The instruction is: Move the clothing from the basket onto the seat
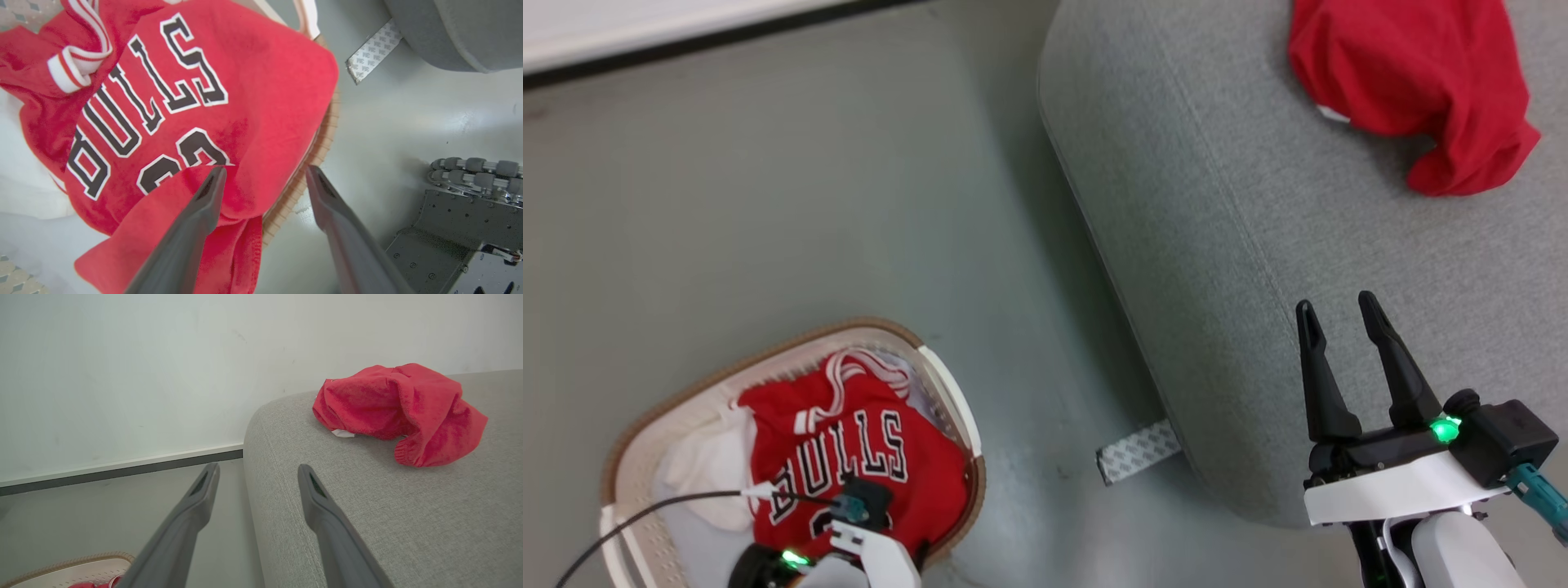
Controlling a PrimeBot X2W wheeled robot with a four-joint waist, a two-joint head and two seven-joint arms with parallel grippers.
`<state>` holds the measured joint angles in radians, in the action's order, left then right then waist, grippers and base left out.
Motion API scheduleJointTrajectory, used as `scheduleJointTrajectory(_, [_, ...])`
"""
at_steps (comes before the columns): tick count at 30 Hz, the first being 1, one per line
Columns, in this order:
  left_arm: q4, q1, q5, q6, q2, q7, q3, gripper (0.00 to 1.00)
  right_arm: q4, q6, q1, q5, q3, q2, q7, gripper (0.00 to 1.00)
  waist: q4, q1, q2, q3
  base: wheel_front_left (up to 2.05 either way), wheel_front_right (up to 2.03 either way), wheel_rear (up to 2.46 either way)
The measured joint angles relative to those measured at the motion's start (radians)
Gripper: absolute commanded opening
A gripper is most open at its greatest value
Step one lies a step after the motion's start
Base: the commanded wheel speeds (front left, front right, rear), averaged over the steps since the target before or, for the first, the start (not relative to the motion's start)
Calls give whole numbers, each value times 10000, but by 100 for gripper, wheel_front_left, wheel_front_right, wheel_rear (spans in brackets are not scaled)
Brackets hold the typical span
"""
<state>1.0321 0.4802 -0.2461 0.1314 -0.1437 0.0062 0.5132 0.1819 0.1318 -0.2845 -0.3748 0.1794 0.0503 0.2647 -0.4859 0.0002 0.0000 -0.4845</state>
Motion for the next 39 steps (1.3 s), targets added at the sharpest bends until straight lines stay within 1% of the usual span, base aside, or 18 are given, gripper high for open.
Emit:
scheduleJointTrajectory(5, [435,493,-127,0,-196,-113,65,100,-155,0,-189,-44,-25,2,0,100,-104,-1,0,-646,0,0,0])
scheduleJointTrajectory(9, [652,774,-272,0,-96,-169,309,100,-263,2,-296,-46,-111,-2,0,100,-115,0,0,-1079,0,0,0])
scheduleJointTrajectory(10, [673,819,-320,0,-31,-163,449,69,-274,0,-318,-46,-136,-2,0,100,-101,-1,0,-1163,0,0,0])
scheduleJointTrajectory(11, [679,862,-397,0,33,-169,539,25,-288,0,-335,-44,-151,0,0,100,-79,-1,0,-1233,0,0,0])
scheduleJointTrajectory(12, [679,924,-533,0,46,-228,602,0,-293,2,-336,-44,-153,0,0,100,-52,-1,0,-1285,0,0,0])
scheduleJointTrajectory(16, [681,1022,-1060,0,44,-617,715,0,-245,2,-358,-31,-151,-4,0,100,94,-1,0,-1324,0,0,0])
scheduleJointTrajectory(19, [593,1237,-1530,0,71,-1223,531,0,-169,2,-360,13,-228,-6,0,100,285,-1,0,-1108,0,0,0])
scheduleJointTrajectory(22, [518,1300,-1739,0,75,-1860,362,0,-59,2,-343,63,-288,-8,0,100,501,-1,0,-736,0,0,0])
scheduleJointTrajectory(26, [217,1286,-1908,0,104,-2288,397,0,148,0,-100,194,-403,-10,0,100,847,-2,0,-52,0,0,0])
scheduleJointTrajectory(31, [-418,1129,-1973,0,-33,-2535,412,0,372,2,239,399,-470,-17,2,100,1348,-3,0,961,0,0,0])
scheduleJointTrajectory(39, [-2088,513,-2123,-171,-251,-2592,359,0,725,0,982,800,-458,-19,0,100,2193,-3,0,2720,0,0,0])
